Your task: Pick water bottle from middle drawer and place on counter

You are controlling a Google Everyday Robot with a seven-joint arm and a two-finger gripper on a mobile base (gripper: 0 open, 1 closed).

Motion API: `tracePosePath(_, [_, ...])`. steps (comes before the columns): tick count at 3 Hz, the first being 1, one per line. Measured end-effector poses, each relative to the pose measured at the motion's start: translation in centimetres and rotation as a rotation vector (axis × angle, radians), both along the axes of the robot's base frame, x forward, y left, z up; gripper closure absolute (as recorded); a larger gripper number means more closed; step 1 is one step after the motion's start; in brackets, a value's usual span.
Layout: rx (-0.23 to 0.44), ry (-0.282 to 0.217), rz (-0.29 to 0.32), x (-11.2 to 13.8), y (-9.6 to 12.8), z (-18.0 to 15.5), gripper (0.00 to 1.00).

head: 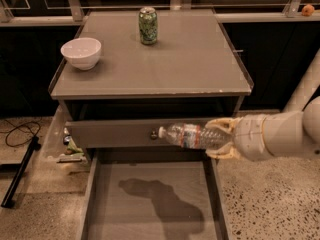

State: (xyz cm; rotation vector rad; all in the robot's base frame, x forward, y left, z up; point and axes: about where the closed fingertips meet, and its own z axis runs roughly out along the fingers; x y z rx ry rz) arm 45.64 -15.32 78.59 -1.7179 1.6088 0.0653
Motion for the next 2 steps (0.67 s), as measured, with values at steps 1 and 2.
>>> tracePosePath(1, [-0.03,-0.051,0.019,1.2,0.6,5.7,1.0])
tracePosePath(2, [-0.014,-0.118,0.026,2.7,0.3,10.6,1.0])
